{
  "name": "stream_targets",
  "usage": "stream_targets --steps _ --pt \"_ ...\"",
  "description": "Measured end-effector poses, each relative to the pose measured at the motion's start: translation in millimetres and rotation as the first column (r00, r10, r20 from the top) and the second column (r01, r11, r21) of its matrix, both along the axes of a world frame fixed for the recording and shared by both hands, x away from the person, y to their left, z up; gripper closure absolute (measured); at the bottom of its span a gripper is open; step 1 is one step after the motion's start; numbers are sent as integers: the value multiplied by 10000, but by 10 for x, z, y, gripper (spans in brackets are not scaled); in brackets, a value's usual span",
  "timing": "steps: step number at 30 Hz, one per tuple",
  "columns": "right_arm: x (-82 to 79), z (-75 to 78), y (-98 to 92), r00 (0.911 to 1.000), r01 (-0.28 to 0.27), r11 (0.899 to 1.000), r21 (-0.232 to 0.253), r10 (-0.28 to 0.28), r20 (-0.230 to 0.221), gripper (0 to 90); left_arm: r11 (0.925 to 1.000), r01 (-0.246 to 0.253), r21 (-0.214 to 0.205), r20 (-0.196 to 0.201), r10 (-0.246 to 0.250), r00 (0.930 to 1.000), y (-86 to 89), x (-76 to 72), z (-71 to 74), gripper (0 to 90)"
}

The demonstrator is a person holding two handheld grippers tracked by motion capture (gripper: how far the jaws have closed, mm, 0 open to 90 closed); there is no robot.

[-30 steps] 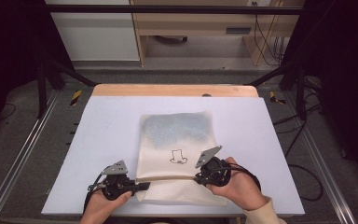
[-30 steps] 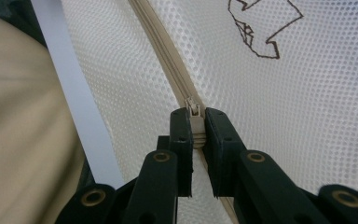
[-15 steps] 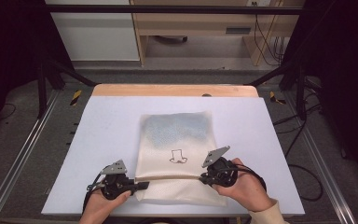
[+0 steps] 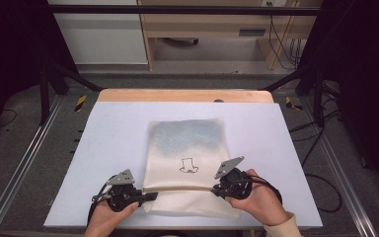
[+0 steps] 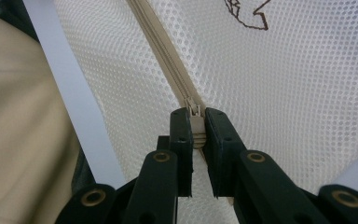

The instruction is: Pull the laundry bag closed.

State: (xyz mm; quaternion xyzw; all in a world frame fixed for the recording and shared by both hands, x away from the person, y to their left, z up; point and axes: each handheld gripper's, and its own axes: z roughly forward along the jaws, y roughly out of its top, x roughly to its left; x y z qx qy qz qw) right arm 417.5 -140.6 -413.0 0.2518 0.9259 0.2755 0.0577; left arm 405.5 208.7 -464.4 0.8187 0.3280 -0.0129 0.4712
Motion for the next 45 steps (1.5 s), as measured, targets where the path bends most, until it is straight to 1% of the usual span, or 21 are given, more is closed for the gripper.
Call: stream_targets --steps 7,8,13,18,25,32,35,39,44,45 --pt "-17 -14 -45 9999 133 9999 40 -133 18 823 10000 -23 -12 -12 23 10000 5 3 8 852" --pt "-18 -14 -53 9999 112 9999 101 -113 4 823 10000 -27 11 -12 27 10000 5 3 7 852" --pt "-28 -13 -78 9999 153 9999 61 -153 24 823 10000 -33 25 7 33 10000 2 -1 6 852" --pt "-40 -15 -100 9997 242 9996 126 -243 51 823 10000 -47 41 82 47 10000 13 5 13 852" --pt "-39 -45 -127 9995 307 9995 78 -307 14 823 9999 -99 33 50 99 9999 20 10 10 852" --pt "-45 -54 -176 9989 461 9989 71 -462 7 823 10000 -83 25 66 83 9999 17 9 14 852" --pt "-47 -60 -206 9985 541 9984 145 -541 13 823 9999 -99 39 102 98 9999 21 9 20 852" --pt "-57 -65 -238 9979 652 9978 96 -652 -9 822 9999 -93 52 87 93 9999 18 8 16 852" --pt "-62 -83 -254 9979 641 9977 200 -641 -9 823 9999 -83 72 85 83 9999 15 8 13 852" --pt "-60 -82 -260 9980 639 9979 139 -639 -31 823 9999 -85 65 83 85 9999 16 10 13 852"
